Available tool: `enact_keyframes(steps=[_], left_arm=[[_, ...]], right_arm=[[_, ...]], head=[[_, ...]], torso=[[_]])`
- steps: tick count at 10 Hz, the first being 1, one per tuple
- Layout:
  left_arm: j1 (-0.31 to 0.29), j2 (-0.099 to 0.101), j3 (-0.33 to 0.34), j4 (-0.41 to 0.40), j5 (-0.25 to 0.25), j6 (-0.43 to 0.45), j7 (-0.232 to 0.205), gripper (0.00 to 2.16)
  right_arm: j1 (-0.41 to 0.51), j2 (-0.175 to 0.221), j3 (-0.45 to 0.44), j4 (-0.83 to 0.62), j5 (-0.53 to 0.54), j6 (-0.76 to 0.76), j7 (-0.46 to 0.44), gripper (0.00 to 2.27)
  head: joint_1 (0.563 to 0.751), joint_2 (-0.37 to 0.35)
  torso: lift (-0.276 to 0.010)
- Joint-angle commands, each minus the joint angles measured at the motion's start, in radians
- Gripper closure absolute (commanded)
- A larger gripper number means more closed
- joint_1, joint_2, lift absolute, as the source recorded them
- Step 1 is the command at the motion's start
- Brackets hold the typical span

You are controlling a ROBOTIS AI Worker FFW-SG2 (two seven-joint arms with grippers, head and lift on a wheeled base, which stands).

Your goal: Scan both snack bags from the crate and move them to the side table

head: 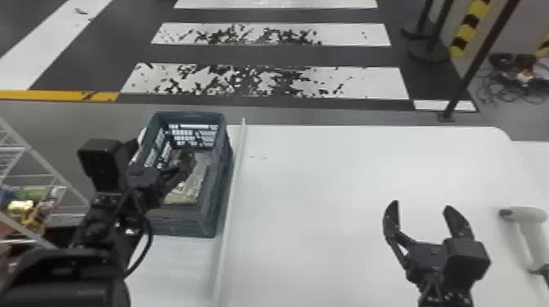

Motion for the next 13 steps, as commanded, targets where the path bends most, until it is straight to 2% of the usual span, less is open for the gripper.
enact_keyframes(steps=[1, 3, 6, 8, 9, 11, 12, 13], left_arm=[[-0.079, 0.024, 0.011, 0.02, -0.038, 0.122, -0.032, 0.09], [-0.168, 0.064, 0.0, 0.106, -0.075, 0.192, -0.073, 0.09], [-0.289, 0.151, -0.035, 0.264, -0.134, 0.244, -0.151, 0.09], [-0.369, 0.19, -0.07, 0.364, -0.166, 0.284, -0.194, 0.09], [-0.408, 0.194, -0.092, 0.402, -0.173, 0.297, -0.222, 0.09], [-0.484, 0.199, -0.15, 0.485, -0.233, 0.333, -0.276, 0.09], [-0.507, 0.199, -0.161, 0.511, -0.265, 0.346, -0.306, 0.09], [-0.518, 0.199, -0.179, 0.53, -0.296, 0.358, -0.312, 0.09]], right_arm=[[0.002, 0.0, 0.002, 0.005, 0.0, -0.001, 0.0, 0.15], [0.009, 0.0, 0.0, 0.002, 0.001, -0.001, 0.0, 0.15], [0.018, 0.003, -0.007, 0.0, 0.001, 0.002, 0.0, 0.15], [0.023, 0.006, -0.011, -0.001, 0.004, 0.002, 0.0, 0.15], [0.025, 0.007, -0.012, -0.001, 0.006, 0.002, 0.0, 0.15], [0.029, 0.009, -0.014, -0.003, 0.006, 0.002, 0.0, 0.15], [0.031, 0.009, -0.017, -0.003, 0.006, 0.002, 0.0, 0.15], [0.032, 0.009, -0.018, -0.003, 0.006, -0.001, -0.002, 0.15]], head=[[0.695, 0.078], [0.695, 0.095], [0.695, 0.107], [0.695, 0.116], [0.695, 0.118], [0.695, 0.111], [0.695, 0.098], [0.695, 0.095]], torso=[[-0.029], [-0.029], [-0.029], [-0.029], [-0.029], [-0.029], [-0.029], [-0.029]])
